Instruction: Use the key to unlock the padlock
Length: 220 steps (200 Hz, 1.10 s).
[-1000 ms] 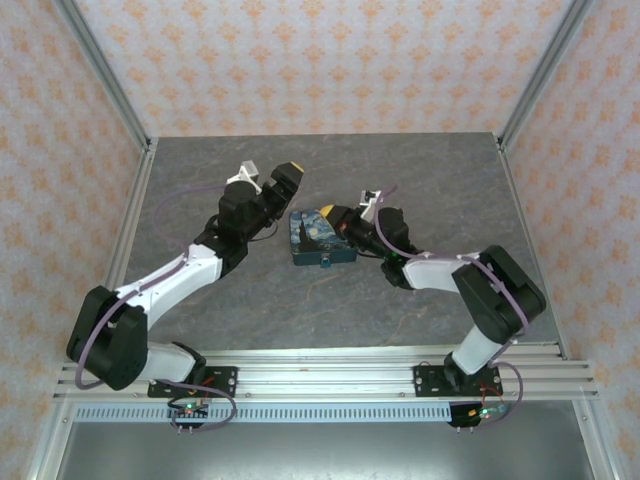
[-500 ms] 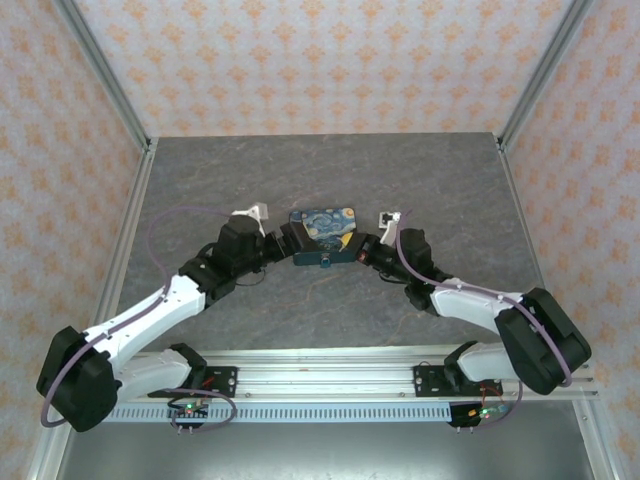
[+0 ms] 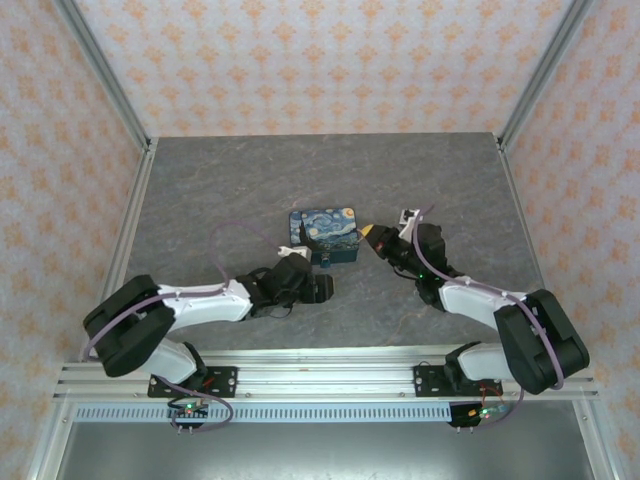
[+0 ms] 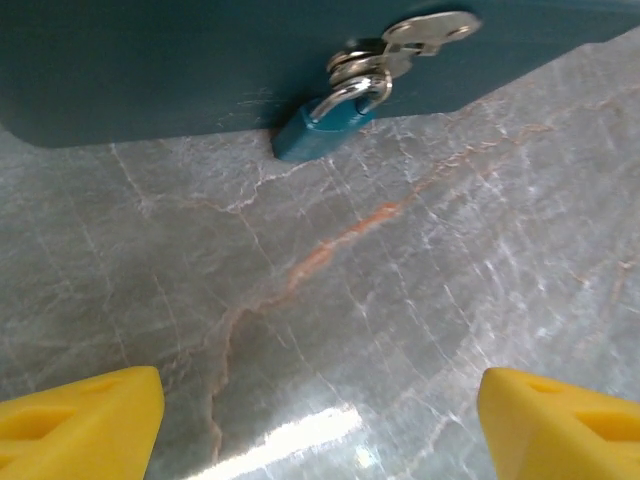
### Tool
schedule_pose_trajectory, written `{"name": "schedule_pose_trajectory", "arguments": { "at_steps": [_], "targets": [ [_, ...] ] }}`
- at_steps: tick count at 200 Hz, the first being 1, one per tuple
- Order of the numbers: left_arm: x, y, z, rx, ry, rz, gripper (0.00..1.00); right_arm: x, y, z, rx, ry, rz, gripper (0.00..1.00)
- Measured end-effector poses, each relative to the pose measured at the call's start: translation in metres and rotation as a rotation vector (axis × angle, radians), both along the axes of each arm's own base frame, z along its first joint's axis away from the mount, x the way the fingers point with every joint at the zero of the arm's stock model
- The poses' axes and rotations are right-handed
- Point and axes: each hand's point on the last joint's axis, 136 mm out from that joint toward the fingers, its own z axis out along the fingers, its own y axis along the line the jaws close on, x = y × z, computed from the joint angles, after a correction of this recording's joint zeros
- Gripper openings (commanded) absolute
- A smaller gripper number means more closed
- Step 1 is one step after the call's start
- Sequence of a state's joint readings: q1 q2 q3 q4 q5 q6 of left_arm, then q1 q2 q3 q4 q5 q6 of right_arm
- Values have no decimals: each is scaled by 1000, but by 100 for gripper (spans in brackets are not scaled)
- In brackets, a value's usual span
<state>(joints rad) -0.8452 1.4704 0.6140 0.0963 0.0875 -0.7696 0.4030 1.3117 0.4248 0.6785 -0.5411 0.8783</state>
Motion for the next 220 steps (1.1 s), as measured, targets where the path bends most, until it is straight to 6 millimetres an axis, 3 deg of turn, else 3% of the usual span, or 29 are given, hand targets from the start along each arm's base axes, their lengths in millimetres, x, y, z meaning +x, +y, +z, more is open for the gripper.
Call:
{"name": "schedule_pose_trajectory", "arguments": {
  "at_steps": [18,79,138,184,220],
  "targets": [
    [3,-4,-4,11,-25,-5,84,2,-3,0,7,9,-6,0],
    [24,-9,14,-14,-152,51,84,7,-1,2,14,18,7,0],
    [36,-11,-3,4,-173,63,83,18,12,-22,11,87,50,0],
    [63,3,-6,-17,-185,111,82,30,19,-24,25,91,59,0],
    [75,-8,-9,-38,-177,65,81,41,24,-30,38,102,54,0]
  ]
}}
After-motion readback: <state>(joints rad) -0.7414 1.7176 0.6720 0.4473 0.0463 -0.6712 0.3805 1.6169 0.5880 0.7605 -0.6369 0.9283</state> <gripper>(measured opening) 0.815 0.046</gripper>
